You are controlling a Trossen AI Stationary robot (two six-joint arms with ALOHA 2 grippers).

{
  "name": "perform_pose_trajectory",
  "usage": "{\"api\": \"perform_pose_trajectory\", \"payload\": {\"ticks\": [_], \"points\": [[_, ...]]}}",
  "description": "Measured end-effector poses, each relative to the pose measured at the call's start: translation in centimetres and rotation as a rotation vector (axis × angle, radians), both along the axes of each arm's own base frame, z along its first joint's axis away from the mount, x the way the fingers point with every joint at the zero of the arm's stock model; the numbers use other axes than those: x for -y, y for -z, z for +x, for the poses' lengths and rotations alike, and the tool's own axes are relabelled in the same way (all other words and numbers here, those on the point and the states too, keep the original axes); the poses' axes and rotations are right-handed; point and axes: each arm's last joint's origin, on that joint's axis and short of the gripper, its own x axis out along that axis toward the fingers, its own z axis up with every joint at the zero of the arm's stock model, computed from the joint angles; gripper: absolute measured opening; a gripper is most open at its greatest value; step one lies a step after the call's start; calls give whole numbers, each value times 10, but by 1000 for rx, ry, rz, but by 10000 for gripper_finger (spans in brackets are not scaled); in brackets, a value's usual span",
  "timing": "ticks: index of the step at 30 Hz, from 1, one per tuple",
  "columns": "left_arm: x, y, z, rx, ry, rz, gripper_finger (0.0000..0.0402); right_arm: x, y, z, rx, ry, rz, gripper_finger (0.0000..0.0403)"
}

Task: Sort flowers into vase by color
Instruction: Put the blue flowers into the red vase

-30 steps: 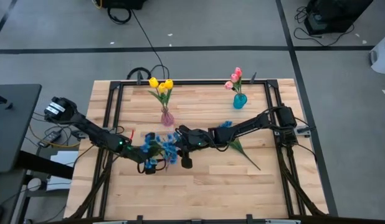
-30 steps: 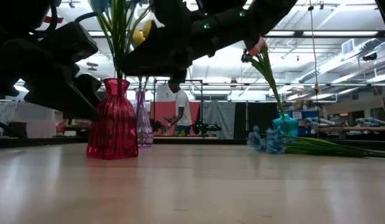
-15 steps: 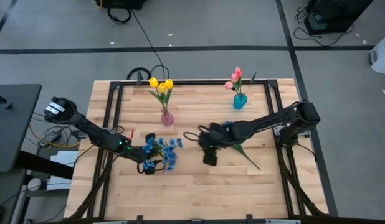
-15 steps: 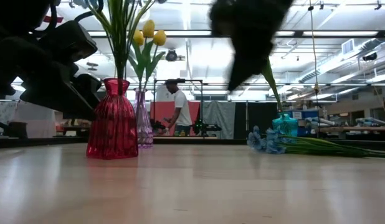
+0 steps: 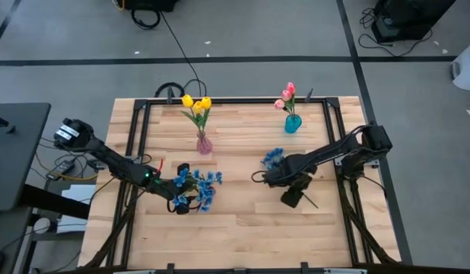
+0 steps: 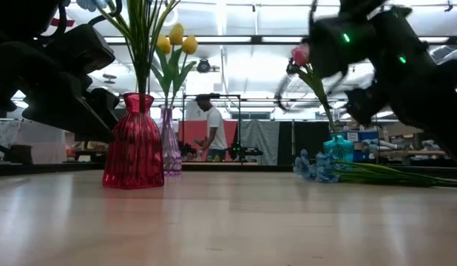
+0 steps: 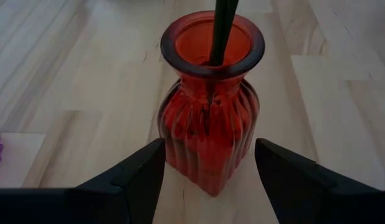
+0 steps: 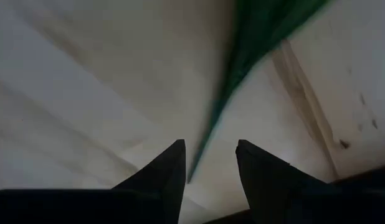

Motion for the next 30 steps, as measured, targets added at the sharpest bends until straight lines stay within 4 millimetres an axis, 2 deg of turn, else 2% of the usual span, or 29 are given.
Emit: {"api": "perform_pose_trajectory", "payload": {"ticks": [5,16,24,27,30], "points": [[0,0,0,0,0,0,255,2,16,-10,-24,34,-2,139],[0,0,0,2,-2,-4,255,4,29,-13,22,98,-84,96],[0,0,0,2,-12,-18,255,5,30,-12,49,101,-133,14],[0,0,0,2,-13,-19,255,6,25,-8,137,56,-168,18],[0,0,0,1,-13,-20,255,6,8,13,428,-7,-300,19]]}}
